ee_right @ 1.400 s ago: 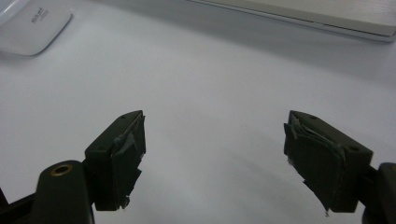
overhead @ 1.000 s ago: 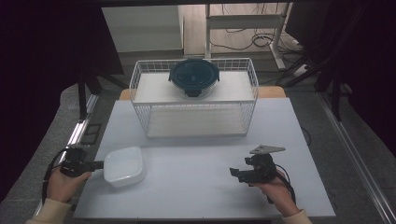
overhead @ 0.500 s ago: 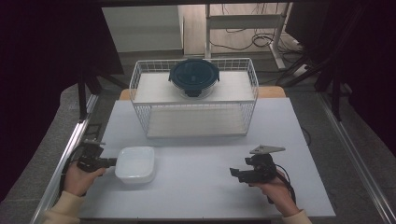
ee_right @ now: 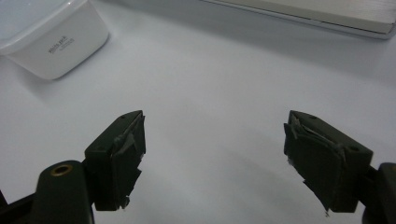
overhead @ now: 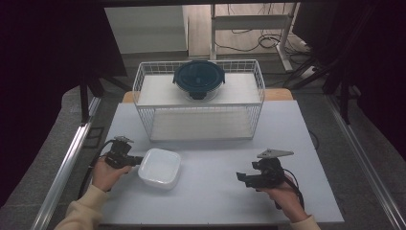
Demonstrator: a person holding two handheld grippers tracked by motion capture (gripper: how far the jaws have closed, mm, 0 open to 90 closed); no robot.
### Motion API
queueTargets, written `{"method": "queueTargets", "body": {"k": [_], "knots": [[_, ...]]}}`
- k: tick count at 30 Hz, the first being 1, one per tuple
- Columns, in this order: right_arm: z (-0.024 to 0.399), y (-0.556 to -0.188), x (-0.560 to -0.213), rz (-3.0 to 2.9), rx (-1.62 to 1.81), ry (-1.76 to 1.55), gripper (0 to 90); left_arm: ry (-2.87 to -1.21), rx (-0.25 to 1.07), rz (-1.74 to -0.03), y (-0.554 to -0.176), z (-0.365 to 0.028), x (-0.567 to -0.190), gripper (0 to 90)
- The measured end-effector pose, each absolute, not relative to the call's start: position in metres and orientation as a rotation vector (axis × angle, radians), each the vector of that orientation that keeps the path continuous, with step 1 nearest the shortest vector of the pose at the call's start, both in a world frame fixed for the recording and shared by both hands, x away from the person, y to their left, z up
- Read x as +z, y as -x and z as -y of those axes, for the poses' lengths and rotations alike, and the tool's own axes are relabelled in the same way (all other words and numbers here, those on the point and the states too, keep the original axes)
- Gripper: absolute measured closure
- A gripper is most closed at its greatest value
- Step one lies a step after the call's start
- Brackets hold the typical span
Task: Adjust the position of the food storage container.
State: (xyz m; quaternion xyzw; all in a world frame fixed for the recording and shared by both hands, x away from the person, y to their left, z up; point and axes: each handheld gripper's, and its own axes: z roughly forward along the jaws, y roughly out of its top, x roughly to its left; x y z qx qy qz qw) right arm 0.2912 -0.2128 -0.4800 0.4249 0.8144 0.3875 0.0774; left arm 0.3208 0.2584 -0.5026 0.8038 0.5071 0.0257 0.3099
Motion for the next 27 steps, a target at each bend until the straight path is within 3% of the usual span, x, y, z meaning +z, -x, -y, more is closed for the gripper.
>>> {"method": "queueTargets", "body": {"k": [21, 27], "knots": [[0.213, -0.291, -0.481, -2.447, 1.162, -1.272, 20.5, -2.213, -0.006, -1.158, -0.35, -0.177, -0.502, 89.9], [0.213, -0.291, -0.481, -2.449, 1.163, -1.271, 20.5, -2.214, 0.005, -1.147, -0.35, -0.173, -0.499, 89.9]]}}
